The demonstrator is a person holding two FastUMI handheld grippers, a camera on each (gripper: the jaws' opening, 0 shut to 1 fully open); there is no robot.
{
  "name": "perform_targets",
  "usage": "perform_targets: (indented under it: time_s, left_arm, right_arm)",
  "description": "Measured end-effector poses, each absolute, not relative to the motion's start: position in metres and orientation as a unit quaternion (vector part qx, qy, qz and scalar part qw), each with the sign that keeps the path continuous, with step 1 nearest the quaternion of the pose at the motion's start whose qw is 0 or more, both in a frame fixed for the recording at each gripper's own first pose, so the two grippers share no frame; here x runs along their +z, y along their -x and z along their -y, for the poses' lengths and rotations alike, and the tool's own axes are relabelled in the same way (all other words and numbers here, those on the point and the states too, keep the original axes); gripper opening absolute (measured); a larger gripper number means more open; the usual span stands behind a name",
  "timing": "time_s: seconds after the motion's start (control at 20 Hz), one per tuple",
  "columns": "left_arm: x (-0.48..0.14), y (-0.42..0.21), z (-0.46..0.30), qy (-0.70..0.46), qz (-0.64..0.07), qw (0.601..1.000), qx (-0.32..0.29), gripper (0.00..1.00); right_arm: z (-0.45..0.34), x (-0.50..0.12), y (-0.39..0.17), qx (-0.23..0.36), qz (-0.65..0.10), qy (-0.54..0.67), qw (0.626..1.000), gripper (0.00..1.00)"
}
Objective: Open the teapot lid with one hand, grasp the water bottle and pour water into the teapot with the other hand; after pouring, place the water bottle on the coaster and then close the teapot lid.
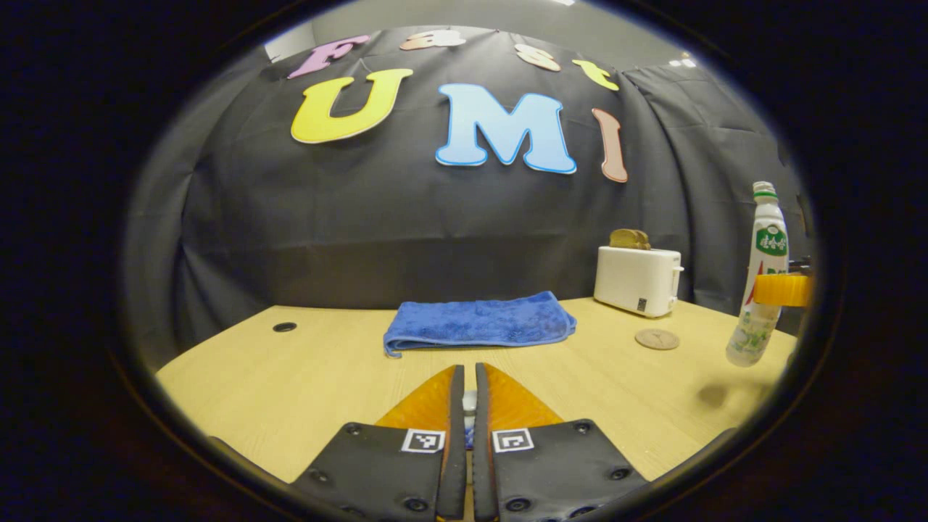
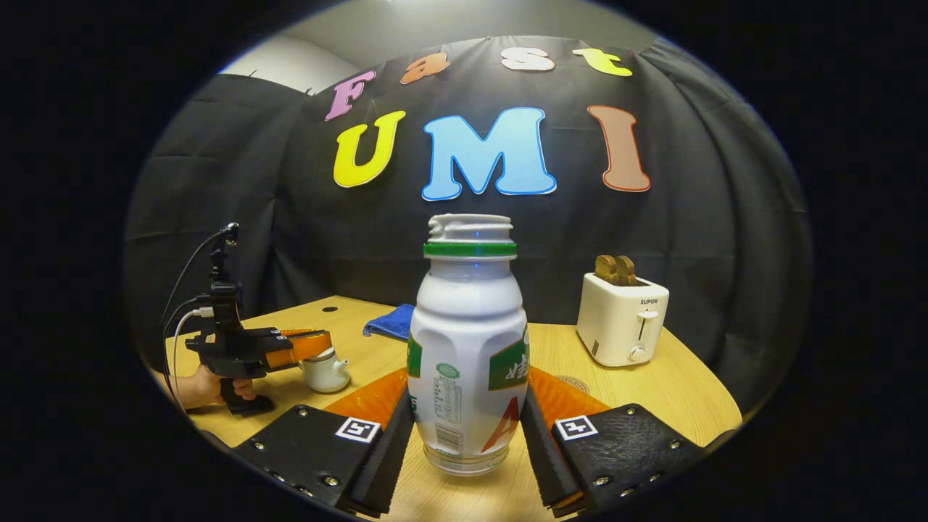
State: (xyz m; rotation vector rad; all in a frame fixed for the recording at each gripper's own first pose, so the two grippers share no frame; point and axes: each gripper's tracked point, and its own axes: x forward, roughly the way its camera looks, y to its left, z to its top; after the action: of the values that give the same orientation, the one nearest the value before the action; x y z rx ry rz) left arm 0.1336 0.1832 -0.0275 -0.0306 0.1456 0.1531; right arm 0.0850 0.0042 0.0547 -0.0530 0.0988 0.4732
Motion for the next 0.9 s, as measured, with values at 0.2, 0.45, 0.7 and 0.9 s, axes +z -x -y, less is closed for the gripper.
perform_targets:
  time_s: [0.2,0.45,0.7,0.9]
  left_arm:
    - [-0.028,-0.133,-0.183,0.018,-0.074,0.994,0.074,0.18]
    - [-0.002,-0.118,-0.19,0.016,-0.049,0.995,0.087,0.36]
    - [0.035,-0.059,-0.184,0.054,-0.01,0.995,0.085,0.88]
    - [0.07,0.017,-0.193,0.039,0.034,0.992,0.115,0.99]
  right_arm:
    - [-0.008,0.055,-0.086,0.235,-0.052,0.029,0.97,0.73]
    - [-0.01,0.061,-0.092,0.231,-0.044,0.033,0.971,0.73]
    - [0.006,0.076,-0.133,0.187,-0.034,0.037,0.981,0.73]
    - [0.029,0.068,-0.189,0.132,-0.048,0.022,0.99,0.73]
